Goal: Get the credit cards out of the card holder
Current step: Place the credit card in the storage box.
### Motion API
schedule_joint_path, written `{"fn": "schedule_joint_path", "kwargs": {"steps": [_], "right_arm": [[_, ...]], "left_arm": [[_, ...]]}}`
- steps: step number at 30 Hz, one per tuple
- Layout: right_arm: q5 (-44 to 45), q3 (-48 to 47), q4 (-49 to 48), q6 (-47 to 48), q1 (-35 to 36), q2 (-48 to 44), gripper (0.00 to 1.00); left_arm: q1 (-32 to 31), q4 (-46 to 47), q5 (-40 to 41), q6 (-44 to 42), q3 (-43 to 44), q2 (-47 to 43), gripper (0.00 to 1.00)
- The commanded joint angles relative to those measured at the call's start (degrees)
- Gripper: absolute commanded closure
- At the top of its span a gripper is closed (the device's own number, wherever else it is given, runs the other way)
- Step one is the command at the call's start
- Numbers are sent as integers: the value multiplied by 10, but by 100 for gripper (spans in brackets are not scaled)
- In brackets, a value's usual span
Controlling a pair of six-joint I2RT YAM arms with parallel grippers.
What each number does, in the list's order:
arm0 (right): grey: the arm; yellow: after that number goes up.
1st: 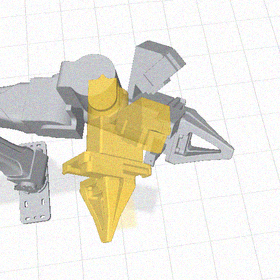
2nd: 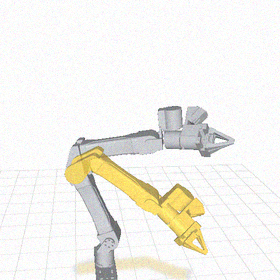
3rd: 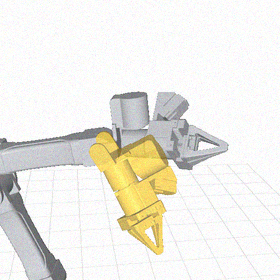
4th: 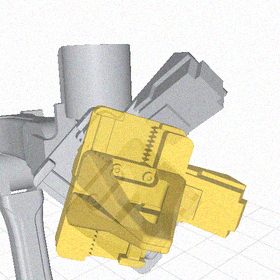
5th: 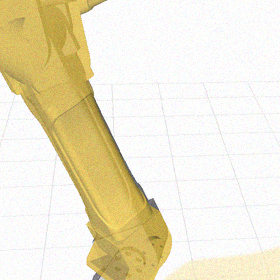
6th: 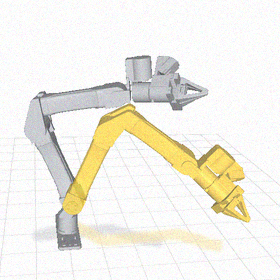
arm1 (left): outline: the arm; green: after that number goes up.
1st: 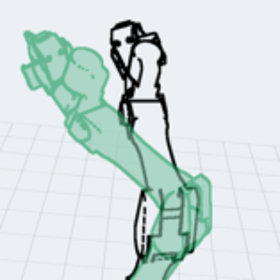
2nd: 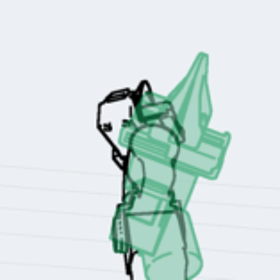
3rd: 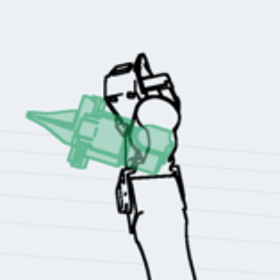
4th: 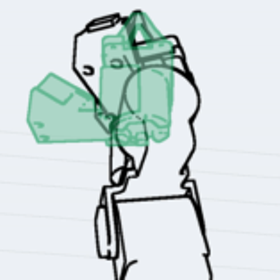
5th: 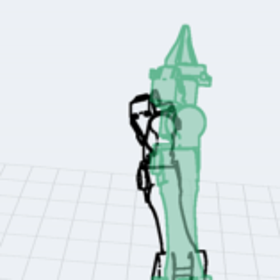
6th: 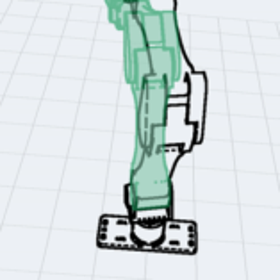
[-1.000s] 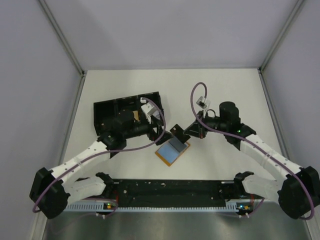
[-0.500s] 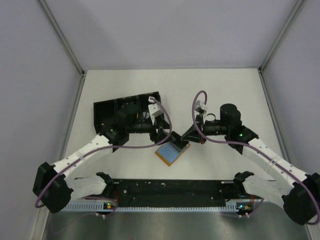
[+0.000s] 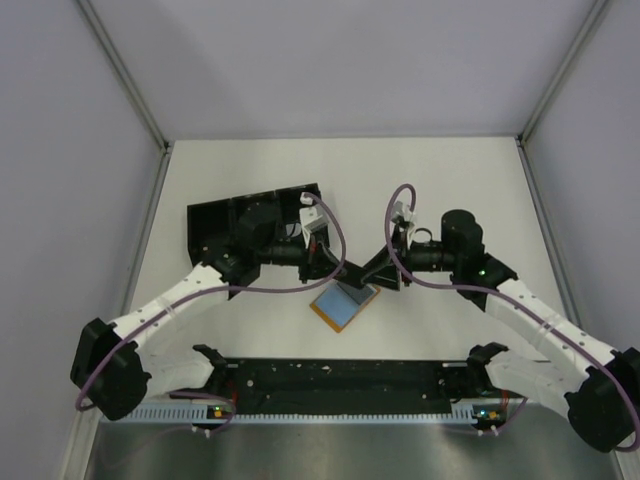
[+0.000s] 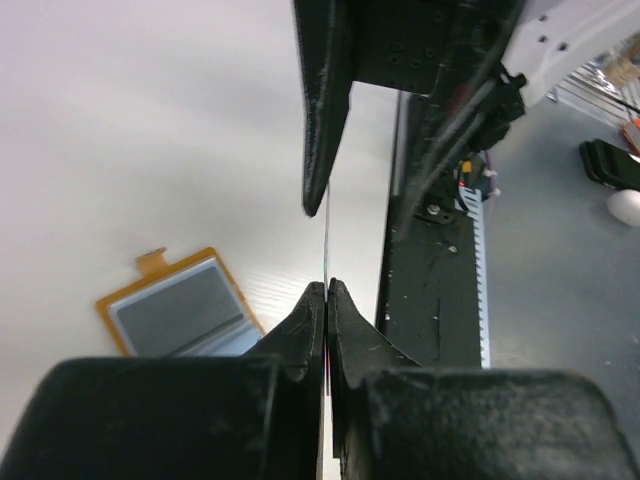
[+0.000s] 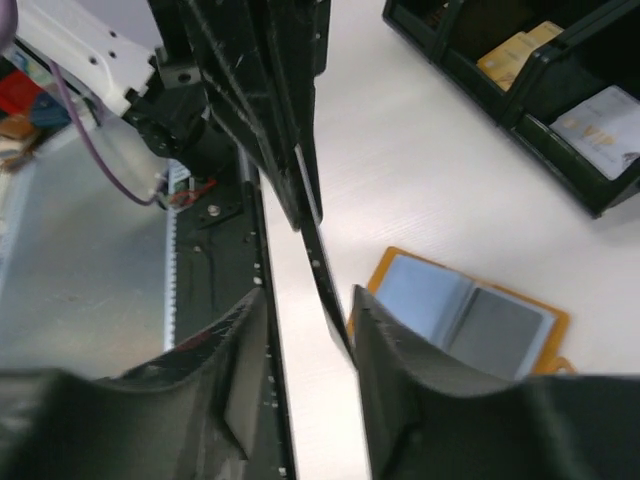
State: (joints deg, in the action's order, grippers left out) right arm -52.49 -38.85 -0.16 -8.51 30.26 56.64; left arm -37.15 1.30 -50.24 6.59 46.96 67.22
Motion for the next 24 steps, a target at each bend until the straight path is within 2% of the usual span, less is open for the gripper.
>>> {"fn": "schedule_joint_path", "kwargs": {"steps": [1,5,8,12,16,20,24], "right_arm": [[47,7,-17,9,5,-26,49],[109,14,-12,6,3,-40,20],[132,23,-11,10,3,-41,11],[148,36,-24,2,3,-37,5],[156,43,-25,-5,3,-32,3],[164,48,-26,-11,3,-34,2],[158,55,-32,-16,3,-37,2]], "left_arm": [[42,-1,63,35,-1,-34,100],[105,-67,150,77,-12,-72,100],[154,-138,234,90,-11,-108,100],[231,-238,319,83,8,-134,100],[325,-317,386,70,44,-135,100],[408,-342,466,47,68,-113,100],[437,-339,515,53,99,-62,100]]}}
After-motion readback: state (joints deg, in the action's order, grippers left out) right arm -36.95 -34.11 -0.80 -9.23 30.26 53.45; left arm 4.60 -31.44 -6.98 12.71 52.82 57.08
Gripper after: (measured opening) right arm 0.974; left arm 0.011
